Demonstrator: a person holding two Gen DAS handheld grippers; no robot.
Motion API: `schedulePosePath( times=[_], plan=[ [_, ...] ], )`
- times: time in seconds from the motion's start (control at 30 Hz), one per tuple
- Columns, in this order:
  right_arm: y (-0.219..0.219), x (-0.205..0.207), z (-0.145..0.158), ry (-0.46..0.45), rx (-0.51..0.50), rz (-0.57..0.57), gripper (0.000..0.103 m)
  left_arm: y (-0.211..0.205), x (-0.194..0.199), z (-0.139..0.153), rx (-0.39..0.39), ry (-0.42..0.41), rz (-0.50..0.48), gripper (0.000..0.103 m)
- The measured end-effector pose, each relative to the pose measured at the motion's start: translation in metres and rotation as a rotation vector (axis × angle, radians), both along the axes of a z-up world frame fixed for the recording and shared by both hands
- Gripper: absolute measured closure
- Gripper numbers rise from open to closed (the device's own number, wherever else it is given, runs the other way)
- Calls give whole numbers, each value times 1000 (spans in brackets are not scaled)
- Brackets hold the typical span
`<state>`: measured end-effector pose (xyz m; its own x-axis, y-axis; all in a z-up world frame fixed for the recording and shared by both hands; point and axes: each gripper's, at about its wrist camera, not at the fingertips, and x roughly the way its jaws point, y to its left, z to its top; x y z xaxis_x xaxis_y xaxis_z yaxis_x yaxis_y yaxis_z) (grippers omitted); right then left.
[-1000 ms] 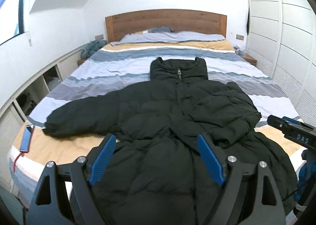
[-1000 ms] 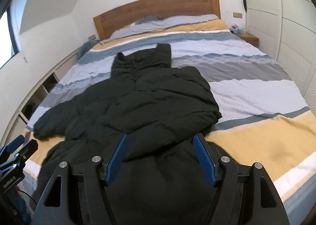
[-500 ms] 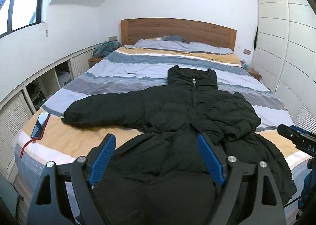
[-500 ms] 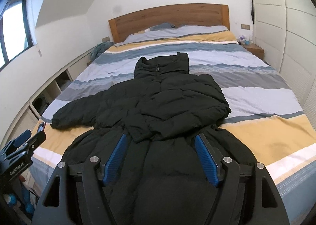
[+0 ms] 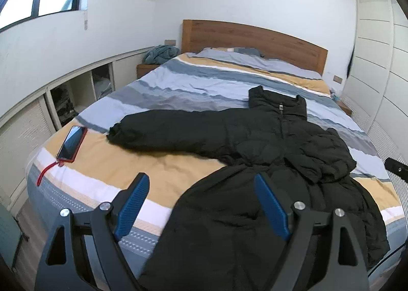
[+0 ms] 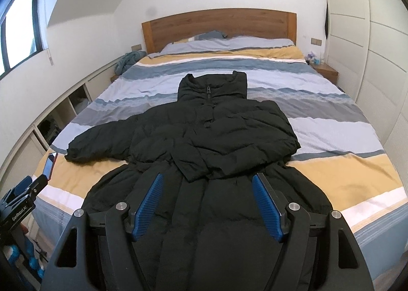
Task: Fold large clothes
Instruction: 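Move the left gripper toward the other sleeve cuff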
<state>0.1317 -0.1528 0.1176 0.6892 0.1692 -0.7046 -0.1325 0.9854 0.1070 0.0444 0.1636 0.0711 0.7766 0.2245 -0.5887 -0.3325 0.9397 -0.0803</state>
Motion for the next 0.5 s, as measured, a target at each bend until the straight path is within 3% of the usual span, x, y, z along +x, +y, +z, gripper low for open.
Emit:
schedulePosePath(
  times=[0.5],
  plan=[
    [54, 15, -9, 31, -67, 48, 30, 61, -9, -40, -75, 70, 59, 19]
  ],
)
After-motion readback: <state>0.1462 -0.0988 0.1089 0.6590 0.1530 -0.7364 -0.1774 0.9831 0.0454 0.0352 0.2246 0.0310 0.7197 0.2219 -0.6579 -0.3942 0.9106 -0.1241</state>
